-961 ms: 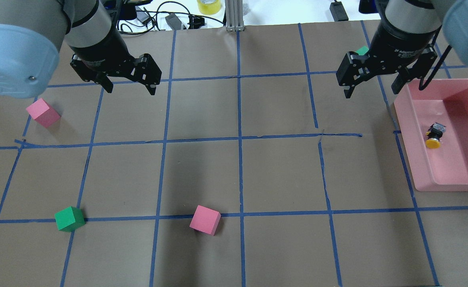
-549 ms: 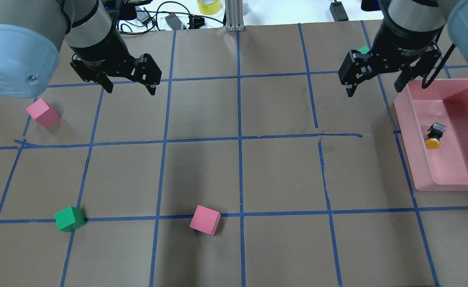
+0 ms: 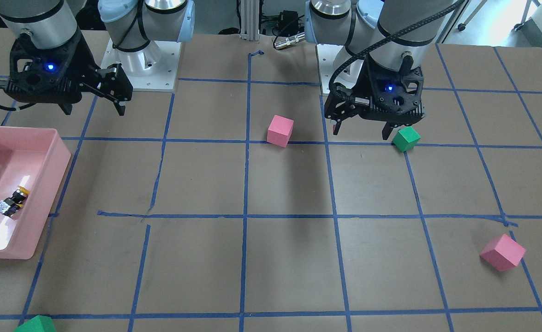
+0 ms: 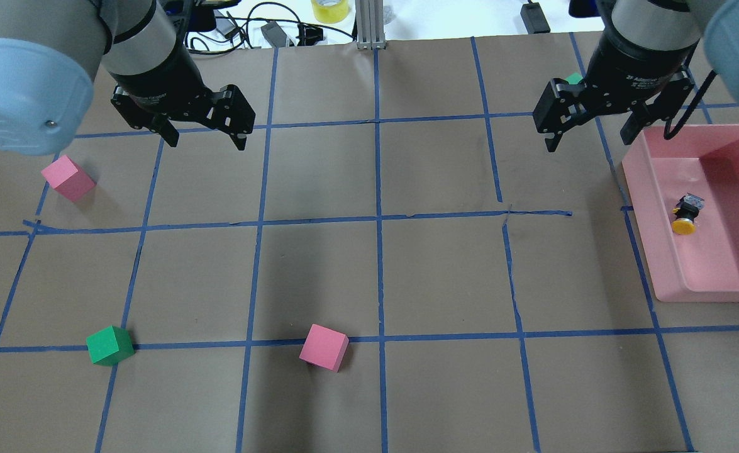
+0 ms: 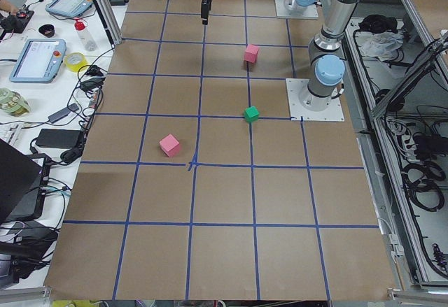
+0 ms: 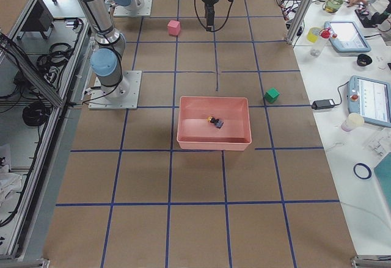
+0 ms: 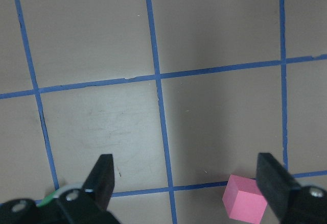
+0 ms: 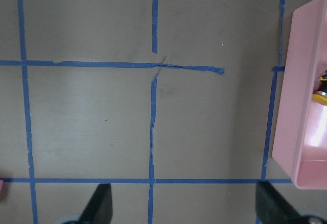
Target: Align button upright
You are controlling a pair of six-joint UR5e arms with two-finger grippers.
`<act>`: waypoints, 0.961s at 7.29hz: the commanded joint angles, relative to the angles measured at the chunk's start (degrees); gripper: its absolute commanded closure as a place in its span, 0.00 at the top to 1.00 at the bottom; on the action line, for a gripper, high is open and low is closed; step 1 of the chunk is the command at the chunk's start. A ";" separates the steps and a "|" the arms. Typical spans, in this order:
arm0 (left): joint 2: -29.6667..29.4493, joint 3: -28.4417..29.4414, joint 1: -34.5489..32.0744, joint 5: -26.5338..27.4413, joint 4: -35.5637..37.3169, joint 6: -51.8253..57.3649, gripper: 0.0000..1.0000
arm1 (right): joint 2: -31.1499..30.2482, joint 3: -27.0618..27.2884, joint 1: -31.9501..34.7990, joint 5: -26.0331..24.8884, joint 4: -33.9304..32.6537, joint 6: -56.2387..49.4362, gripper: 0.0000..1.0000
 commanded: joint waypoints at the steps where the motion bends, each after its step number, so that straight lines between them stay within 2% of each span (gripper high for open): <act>1: 0.00 0.00 0.00 -0.03 0.00 0.00 1.00 | 0.12 0.22 -0.37 -2.43 -2.74 0.05 1.00; 2: 0.00 0.00 0.00 -0.03 0.00 0.09 1.00 | 0.64 0.66 -2.46 -4.97 -5.10 -0.56 1.00; 3: 0.00 0.00 0.00 -0.03 0.00 0.09 1.00 | 1.34 0.92 -6.75 -4.56 -6.08 -2.91 1.00; 5: 0.00 0.00 0.00 0.06 0.00 0.09 1.00 | 4.41 1.01 -17.89 -4.30 -6.35 -14.74 1.00; 6: -0.09 0.00 0.00 -0.03 0.00 0.09 1.00 | 7.47 1.88 -22.56 -4.20 -9.66 -19.41 1.00; 7: 0.00 0.00 0.00 0.06 0.00 0.09 1.00 | 10.20 3.20 -26.18 -4.29 -16.57 -23.98 1.00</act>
